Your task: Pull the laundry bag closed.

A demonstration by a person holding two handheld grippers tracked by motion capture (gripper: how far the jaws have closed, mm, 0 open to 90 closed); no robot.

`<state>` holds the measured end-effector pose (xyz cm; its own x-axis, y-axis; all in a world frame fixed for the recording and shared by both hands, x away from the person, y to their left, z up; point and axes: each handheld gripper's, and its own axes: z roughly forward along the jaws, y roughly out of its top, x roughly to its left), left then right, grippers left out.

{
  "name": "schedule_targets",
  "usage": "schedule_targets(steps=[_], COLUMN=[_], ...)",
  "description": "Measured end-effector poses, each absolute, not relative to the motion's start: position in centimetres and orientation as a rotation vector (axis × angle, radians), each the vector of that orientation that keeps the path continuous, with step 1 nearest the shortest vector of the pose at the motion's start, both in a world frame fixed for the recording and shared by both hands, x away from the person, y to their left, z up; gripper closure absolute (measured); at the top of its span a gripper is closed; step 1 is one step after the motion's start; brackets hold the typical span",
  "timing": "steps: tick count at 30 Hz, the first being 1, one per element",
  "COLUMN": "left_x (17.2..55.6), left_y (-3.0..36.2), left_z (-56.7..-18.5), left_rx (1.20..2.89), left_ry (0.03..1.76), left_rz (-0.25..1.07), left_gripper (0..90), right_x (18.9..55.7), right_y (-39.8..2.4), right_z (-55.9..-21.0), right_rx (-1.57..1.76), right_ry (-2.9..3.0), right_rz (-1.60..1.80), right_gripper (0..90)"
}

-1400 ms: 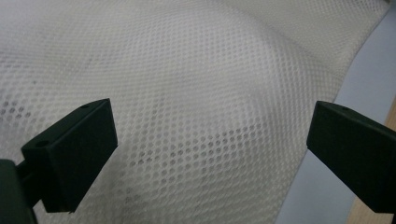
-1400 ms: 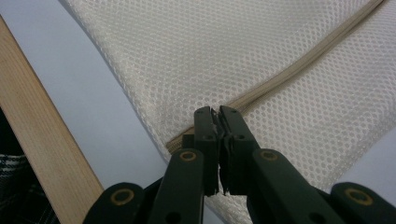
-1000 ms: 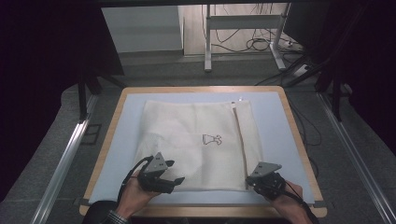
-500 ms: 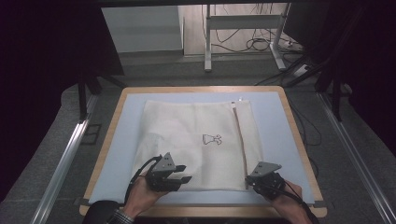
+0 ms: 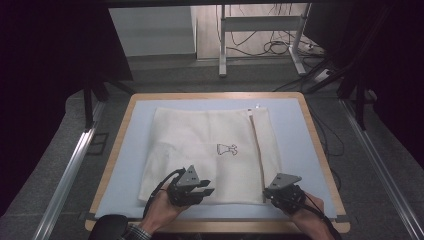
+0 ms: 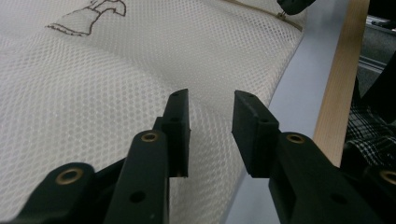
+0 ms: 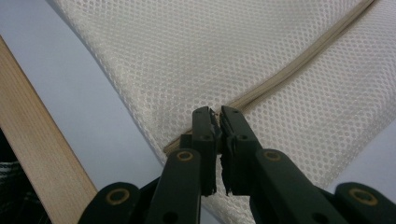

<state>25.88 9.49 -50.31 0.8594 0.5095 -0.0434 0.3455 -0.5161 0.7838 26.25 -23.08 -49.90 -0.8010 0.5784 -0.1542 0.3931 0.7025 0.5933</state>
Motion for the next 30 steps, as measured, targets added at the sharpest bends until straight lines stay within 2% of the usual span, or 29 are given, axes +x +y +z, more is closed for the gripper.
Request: schedule_targets(steps=[9, 15, 21, 30], left_x=[26.3, 26.4, 26.8, 27.4], left_y=[8.2, 6.6, 4.8, 2.3], left_z=[-50.5, -50.6, -50.8, -51.6], left_rx=[2.154, 2.16, 2.159, 2.18], left_ry=[0.607, 0.58, 0.544, 0.473], left_rz=[0.169, 0.16, 0.131, 0.118], left_gripper=[82.3, 84.5, 87.3, 89.5], right_x=[26.3, 26.4, 26.3, 26.3], right_y=[-23.1, -23.2, -23.2, -23.1], right_z=[-49.9, -49.9, -50.0, -50.0], right_rx=[0.77, 0.783, 0.757, 0.744], right_ry=[2.579, 2.573, 2.59, 2.595], right_rz=[0.788, 0.79, 0.791, 0.783], right_gripper=[82.2, 80.9, 84.7, 85.0])
